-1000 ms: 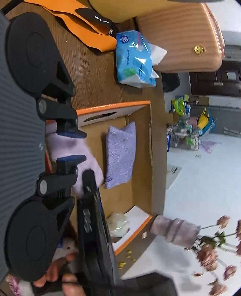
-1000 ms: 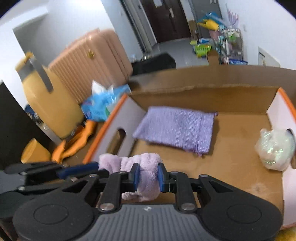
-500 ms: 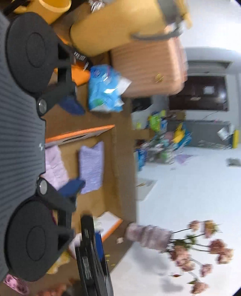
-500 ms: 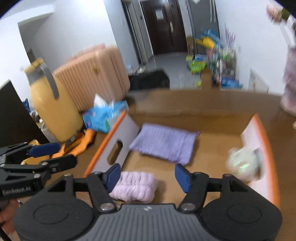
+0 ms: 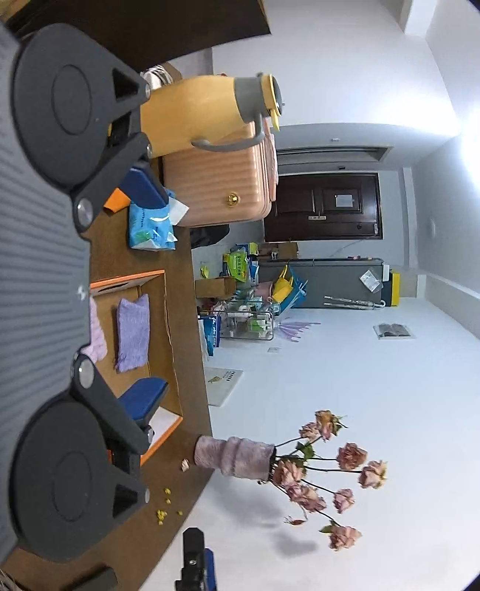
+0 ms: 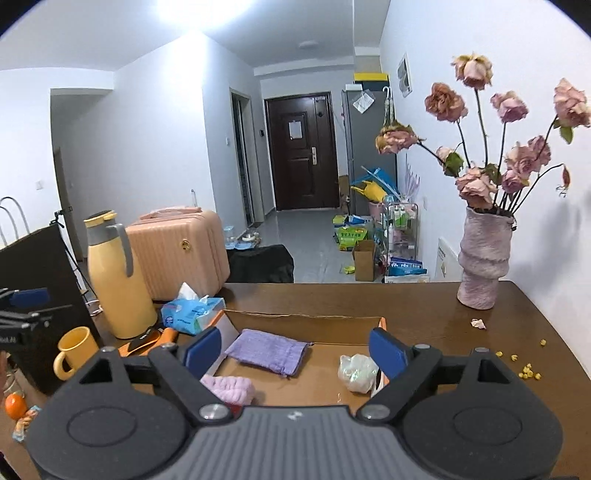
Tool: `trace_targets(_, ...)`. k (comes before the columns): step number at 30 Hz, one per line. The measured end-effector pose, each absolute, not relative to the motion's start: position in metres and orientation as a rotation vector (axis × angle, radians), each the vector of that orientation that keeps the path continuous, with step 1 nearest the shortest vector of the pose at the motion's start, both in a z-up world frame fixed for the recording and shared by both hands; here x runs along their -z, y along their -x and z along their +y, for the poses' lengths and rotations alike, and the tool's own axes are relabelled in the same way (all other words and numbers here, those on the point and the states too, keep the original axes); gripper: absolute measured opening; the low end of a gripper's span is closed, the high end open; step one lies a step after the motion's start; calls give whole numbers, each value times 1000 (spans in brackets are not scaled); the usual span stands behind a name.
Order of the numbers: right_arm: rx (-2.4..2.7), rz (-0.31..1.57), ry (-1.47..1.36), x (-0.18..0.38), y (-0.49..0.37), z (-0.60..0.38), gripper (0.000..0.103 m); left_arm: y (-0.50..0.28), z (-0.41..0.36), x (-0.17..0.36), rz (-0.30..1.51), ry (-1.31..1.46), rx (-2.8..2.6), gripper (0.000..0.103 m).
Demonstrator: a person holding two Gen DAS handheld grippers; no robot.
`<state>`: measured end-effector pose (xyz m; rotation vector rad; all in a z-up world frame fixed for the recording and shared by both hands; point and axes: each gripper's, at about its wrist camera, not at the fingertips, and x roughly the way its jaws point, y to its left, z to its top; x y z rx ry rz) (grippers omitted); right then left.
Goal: Organize soft objects
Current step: 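Withdraw the right tool from the box toward the pile, then grasp the brown sponge block with the right tool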
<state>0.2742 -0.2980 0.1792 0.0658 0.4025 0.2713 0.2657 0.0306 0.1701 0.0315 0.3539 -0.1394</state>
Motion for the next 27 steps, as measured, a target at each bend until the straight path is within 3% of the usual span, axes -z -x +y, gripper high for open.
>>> trace_targets(7, -310, 321, -77, -161, -193, -292, 88, -162, 47, -144, 244, -36, 151, 103)
trace_targets(11, -362, 250, -98, -140, -131, -291, 97, -92, 65, -106, 195, -48, 212, 103)
trace_targets(15, -386, 181, -95, -99, -65, -287, 97, -42, 80, -63, 234, -12, 209, 103)
trace_targets(21, -395, 275, -254, -46, -15, -290, 97, -38, 92, -44, 358, 15, 171, 103)
trace_targets(27, -333, 279, -146, -52, -24, -280, 97, -42, 98, -40, 368, 34, 153, 103)
